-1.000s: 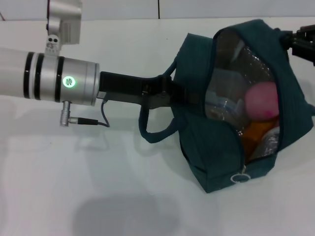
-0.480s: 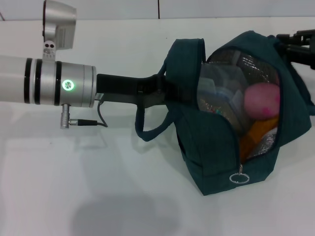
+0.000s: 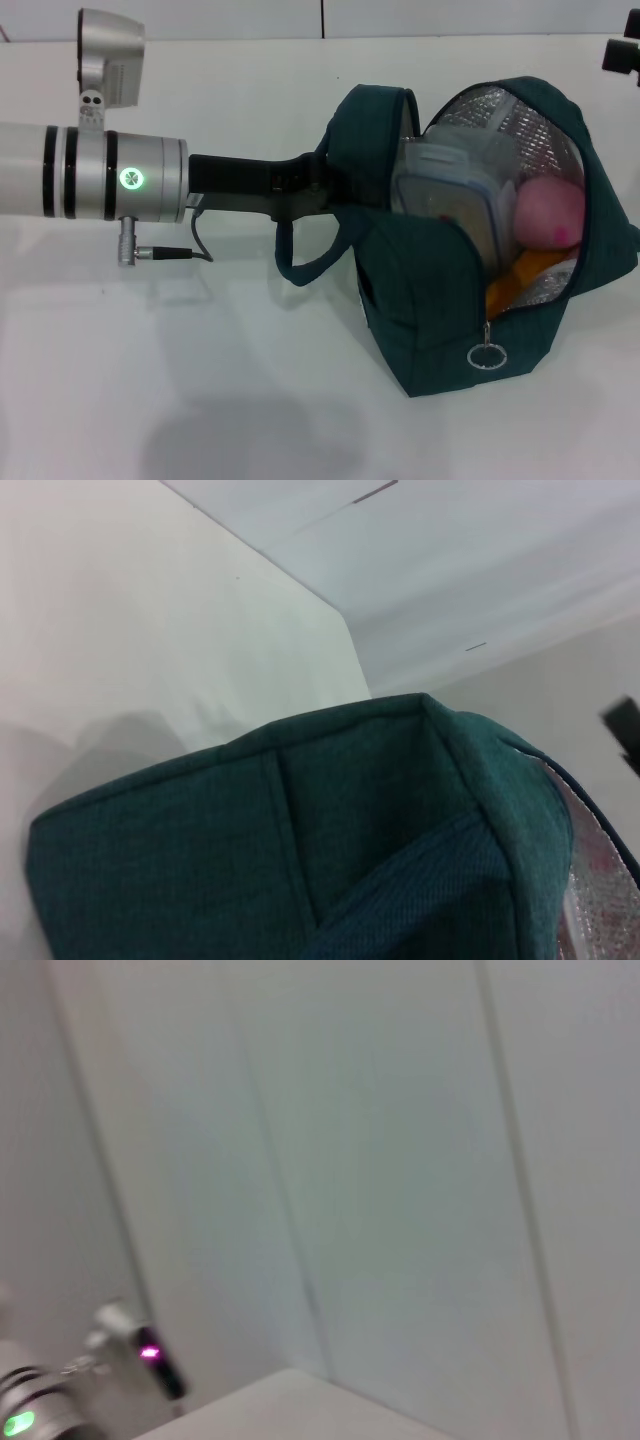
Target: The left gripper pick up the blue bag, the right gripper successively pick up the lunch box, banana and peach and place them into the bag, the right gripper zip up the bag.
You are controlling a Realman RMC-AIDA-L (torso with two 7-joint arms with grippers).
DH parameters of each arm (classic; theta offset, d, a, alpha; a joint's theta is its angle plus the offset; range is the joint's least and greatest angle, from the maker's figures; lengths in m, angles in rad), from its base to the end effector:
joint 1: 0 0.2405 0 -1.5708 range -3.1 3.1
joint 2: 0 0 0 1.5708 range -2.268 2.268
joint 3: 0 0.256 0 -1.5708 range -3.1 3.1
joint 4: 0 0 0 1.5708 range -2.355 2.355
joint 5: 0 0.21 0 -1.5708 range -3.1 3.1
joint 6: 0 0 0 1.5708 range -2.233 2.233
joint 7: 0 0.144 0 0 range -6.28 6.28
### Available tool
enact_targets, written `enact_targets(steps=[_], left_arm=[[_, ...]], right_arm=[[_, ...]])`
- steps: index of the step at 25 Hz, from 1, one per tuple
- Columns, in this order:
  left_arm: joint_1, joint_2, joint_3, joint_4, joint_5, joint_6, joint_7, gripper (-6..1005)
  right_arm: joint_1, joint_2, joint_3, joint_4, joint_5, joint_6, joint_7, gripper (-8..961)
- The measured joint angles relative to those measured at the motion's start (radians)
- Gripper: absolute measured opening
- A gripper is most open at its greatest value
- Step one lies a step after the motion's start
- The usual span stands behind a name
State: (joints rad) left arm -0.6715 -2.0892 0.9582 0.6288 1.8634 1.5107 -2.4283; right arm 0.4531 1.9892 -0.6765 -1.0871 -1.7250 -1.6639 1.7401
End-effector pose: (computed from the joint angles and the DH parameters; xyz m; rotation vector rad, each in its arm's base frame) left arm -0.1908 0.3521 -0.0364 2.3229 1.7525 0.6778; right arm 0.2225 0.3453 0.1271 -2.5085 0.5243 0.8705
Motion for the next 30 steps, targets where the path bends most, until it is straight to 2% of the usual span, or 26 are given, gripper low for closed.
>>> enact_targets(steps=[2,7,10,14,16,21,30], left_arm=[[0.001,0.0,0.0,0.0,-0.001,0.0,0.0,42],[0.001,0.0,0.0,0.0,-0.009,0.0,0.0,42],[0.001,0.0,0.001,0.0,-0.014,0.0,0.002,42],[0.001,0.0,0.001,0.0,-0.014,0.0,0.008,42],[0.002,0.0,0.001,-0.003,-0.014,-0.001,0.008,43],[0.001,0.0,0.002,-0.018,-0.015,-0.011,0.012,43],[0.01,0.0,0.002,-0.026,-0.027,-0.012,0.023,43]], right_arm=[[-0.006,-0.007,0.0,0.0,0.008,-0.053,-0.027,581],[-0.036,-0.008,-0.002,-0.004,0.009,-0.276,-0.156,640],[-0.068,-0.003,-0.007,-0.008,-0.003,-0.395,-0.24,639],[-0.104,-0.007,-0.021,0.0,-0.069,-0.475,-0.29,638],[-0.117,-0.006,-0.035,0.001,-0.139,-0.477,-0.295,637],[-0.114,0.016,-0.044,0.068,-0.282,-0.421,-0.322,635],[-0.057,0.02,-0.063,0.337,-0.295,-0.217,-0.418,633]])
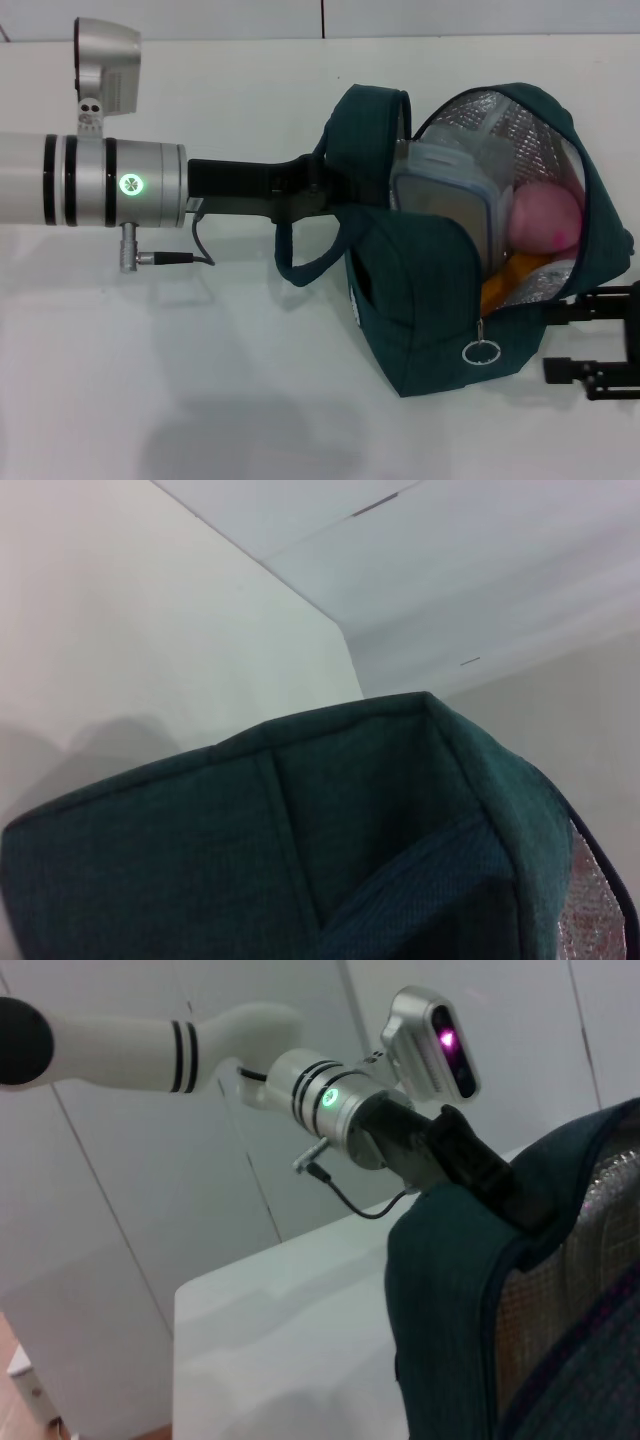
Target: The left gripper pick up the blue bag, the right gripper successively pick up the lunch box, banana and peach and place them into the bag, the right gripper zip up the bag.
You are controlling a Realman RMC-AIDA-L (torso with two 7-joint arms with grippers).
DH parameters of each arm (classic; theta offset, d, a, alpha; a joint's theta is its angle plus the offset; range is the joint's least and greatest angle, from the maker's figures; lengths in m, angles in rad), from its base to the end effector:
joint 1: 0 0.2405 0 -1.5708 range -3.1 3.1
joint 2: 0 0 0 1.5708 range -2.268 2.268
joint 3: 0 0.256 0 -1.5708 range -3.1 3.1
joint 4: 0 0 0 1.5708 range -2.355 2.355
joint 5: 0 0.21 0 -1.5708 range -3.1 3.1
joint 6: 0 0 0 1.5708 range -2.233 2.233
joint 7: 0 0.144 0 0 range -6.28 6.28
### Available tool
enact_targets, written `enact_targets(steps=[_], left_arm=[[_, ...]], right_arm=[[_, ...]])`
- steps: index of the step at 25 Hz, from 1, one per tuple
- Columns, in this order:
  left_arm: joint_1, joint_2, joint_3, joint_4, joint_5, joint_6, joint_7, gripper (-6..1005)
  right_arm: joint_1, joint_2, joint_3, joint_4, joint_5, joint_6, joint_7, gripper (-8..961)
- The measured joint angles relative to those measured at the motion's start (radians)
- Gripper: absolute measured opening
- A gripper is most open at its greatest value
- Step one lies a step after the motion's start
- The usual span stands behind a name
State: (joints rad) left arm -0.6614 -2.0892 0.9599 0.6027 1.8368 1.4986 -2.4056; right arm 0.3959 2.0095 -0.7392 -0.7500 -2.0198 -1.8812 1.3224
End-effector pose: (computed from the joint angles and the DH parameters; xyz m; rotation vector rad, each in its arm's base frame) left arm -0.1952 0.3501 -0.0388 2.3031 1.7658 0.7133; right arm 0.2834 0.2682 0.0342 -2.9562 0.5048 0.7196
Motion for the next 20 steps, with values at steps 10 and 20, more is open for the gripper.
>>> enact_targets(steps=[10,20], left_arm=[[0.003,0.0,-0.001,0.0,-0.001,-0.001,0.003,43],[0.003,0.0,-0.001,0.0,-0.001,-0.007,0.011,43]], right_arm=[[0.038,0.004,-0.049,0.158,0.0,0.109,-0.076,633],[0.069,0.005,-0.078,0.229,0.0,0.18,-0.082,633]])
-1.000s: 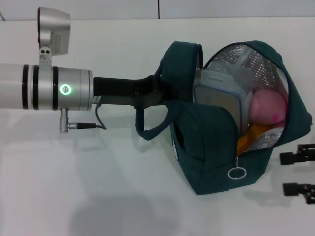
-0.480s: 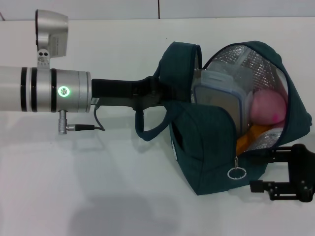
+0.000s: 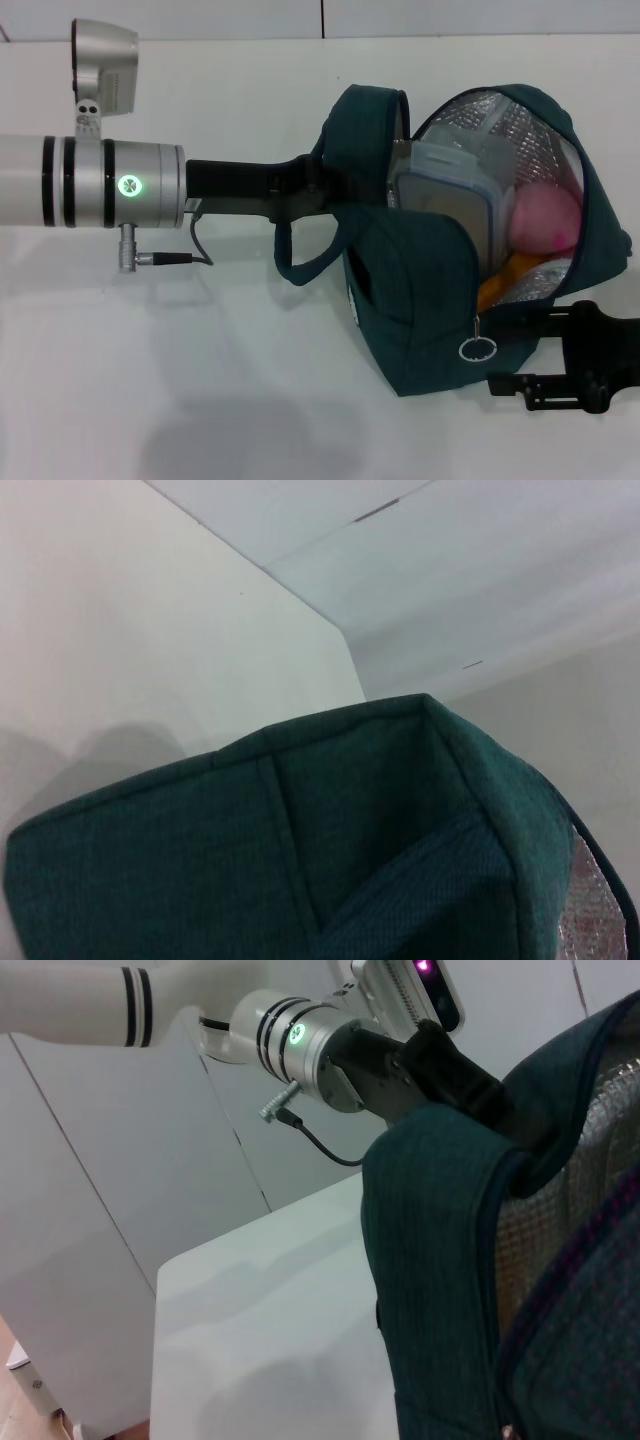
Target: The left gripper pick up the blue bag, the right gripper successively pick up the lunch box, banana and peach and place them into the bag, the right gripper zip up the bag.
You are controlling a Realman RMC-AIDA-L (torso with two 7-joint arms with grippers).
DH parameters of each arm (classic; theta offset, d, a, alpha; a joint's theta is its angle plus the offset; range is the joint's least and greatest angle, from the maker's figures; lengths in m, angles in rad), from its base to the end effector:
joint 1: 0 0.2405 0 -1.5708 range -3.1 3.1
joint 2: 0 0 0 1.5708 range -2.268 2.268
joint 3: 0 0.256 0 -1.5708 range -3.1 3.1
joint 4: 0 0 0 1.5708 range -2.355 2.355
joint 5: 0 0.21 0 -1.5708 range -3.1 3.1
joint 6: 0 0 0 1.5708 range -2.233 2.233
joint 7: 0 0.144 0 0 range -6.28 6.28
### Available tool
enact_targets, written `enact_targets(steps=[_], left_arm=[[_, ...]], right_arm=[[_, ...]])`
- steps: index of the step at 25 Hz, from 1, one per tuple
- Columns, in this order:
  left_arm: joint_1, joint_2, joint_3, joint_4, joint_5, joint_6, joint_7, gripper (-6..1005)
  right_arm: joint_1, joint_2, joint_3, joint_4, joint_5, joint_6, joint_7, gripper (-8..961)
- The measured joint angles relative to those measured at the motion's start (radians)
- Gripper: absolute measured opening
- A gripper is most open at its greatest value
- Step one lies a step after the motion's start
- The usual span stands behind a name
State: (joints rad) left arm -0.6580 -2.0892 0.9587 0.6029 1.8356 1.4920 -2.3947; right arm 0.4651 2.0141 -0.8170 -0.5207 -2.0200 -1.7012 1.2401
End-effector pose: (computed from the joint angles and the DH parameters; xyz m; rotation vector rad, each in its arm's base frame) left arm -0.1967 0.3505 -0.0385 2.3144 1.7645 0.7220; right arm 0.2875 0.2765 -0.0128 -2.9708 0.5861 0.6825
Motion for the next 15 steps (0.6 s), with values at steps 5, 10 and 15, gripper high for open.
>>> enact_targets(steps=[5,10,15], left_arm=[[0.0,0.0,0.0,0.0,0.0,-0.004,0.0,43],[0.0,0.0,0.0,0.0,0.0,-0.004,0.0,43],[0.0,0.0,0.0,-0.002,0.001,-0.004,0.0,43]], right_arm=[[0.009,0.0,-0.006,0.015,0.0,0.01,-0.002,633],[0.012,0.001,-0.026,0.022,0.004,0.019,-0.002,634],[0.016,0.005,-0.027,0.029,0.005,0.023,-0.004,633]])
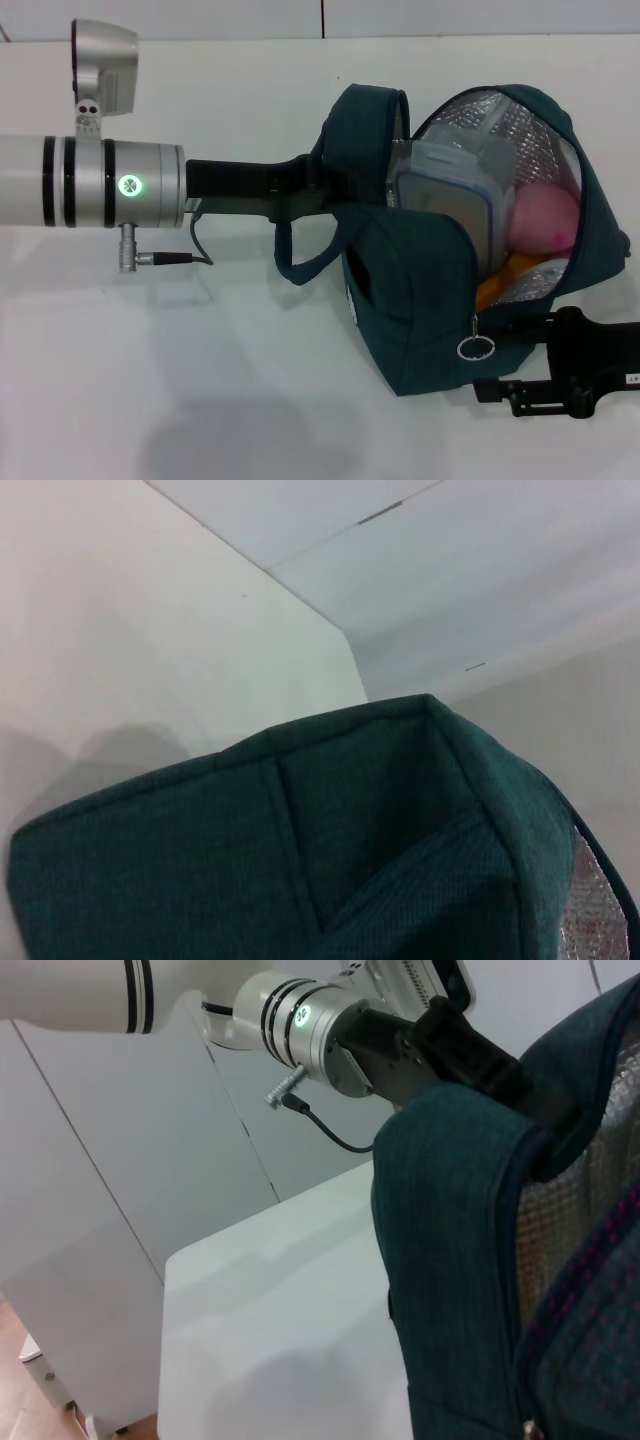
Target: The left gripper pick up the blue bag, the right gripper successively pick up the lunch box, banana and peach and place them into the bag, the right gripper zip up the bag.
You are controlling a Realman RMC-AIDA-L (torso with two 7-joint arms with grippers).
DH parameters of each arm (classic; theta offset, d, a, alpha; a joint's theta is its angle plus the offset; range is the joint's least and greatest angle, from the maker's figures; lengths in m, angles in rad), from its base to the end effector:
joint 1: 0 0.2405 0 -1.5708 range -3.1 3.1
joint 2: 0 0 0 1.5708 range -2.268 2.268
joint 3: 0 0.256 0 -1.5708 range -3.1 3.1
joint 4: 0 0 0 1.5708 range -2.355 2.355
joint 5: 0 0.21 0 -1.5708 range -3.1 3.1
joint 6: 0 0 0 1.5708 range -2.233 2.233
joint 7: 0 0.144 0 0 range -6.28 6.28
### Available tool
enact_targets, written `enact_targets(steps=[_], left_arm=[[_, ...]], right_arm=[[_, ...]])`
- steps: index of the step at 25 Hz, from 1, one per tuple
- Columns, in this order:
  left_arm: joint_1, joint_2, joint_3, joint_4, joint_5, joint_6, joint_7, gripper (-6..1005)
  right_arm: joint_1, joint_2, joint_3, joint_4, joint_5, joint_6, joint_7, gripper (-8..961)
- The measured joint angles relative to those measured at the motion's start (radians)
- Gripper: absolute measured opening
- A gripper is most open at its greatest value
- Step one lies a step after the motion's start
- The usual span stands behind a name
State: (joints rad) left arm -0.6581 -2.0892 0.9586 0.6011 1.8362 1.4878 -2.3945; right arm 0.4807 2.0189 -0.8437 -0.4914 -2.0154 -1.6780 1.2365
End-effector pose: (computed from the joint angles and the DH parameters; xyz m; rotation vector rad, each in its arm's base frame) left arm -0.1972 0.3508 -0.0389 2.3149 1.7693 0.7226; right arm 0.2847 0.2770 -0.0219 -2.9917 0.5942 0.6727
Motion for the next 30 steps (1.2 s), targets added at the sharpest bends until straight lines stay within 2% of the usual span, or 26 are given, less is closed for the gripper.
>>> enact_targets(steps=[2,18,26,30], left_arm=[[0.0,0.0,0.0,-0.005,0.0,0.0,0.0,43],[0.0,0.0,0.0,-0.009,0.0,0.0,0.002,44],[0.0,0.0,0.0,-0.009,0.0,0.0,0.003,44],[0.001,0.001,0.0,-0.009,0.0,-0.007,0.004,44]], right_arm=[[0.003,0.002,0.0,0.002,0.0,0.001,0.0,632],[0.024,0.001,0.004,0.04,0.003,0.061,0.003,315],[0.024,0.001,0.0,0.033,0.003,0.074,0.0,60],[0.024,0.001,0.0,0.029,0.003,0.069,0.0,25]])
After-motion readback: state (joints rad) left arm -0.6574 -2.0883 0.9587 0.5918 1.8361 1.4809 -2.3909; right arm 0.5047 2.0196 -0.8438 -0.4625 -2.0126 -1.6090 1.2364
